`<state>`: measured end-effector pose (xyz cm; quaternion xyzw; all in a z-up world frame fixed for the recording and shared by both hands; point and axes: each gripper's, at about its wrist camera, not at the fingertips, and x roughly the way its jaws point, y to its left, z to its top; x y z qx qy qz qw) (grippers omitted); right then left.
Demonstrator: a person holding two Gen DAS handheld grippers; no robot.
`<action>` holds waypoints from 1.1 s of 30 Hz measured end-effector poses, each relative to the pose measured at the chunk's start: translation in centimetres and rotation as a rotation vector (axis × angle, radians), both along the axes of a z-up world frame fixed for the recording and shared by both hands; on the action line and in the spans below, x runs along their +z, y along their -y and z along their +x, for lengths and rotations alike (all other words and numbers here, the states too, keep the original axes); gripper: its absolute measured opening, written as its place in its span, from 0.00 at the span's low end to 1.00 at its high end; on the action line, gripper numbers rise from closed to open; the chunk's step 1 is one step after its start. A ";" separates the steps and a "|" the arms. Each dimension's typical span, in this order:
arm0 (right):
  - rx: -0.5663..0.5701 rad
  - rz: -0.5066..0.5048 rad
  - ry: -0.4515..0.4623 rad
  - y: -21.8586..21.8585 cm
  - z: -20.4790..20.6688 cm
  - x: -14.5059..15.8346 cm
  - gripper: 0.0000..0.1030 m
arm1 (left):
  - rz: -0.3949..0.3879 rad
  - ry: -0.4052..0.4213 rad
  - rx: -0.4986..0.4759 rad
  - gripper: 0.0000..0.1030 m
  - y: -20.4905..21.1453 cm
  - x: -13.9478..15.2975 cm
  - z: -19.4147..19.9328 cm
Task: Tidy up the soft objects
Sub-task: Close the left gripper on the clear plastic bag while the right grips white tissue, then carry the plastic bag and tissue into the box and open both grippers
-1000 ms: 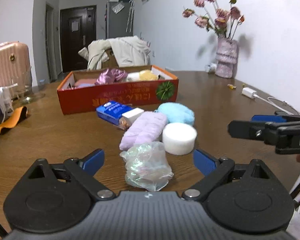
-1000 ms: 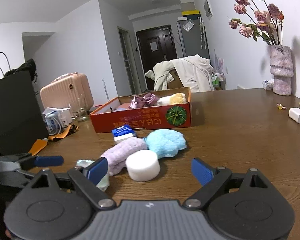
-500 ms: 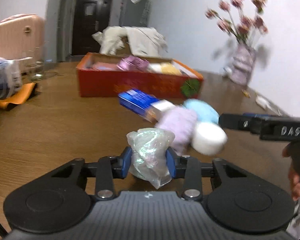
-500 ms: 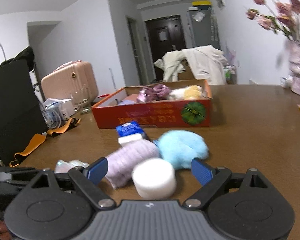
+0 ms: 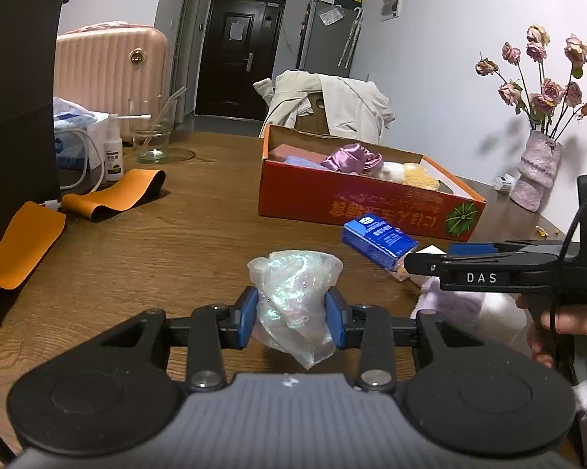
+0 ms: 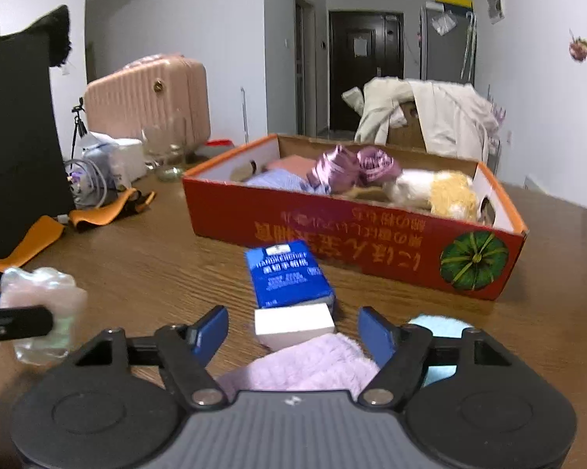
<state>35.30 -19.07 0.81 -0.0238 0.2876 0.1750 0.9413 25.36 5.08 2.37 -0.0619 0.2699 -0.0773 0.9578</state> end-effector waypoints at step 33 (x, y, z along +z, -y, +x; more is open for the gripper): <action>-0.015 0.234 0.170 7.4 -18.6 4.5 0.32 | 0.081 0.094 -0.192 0.38 8.8 3.3 -10.1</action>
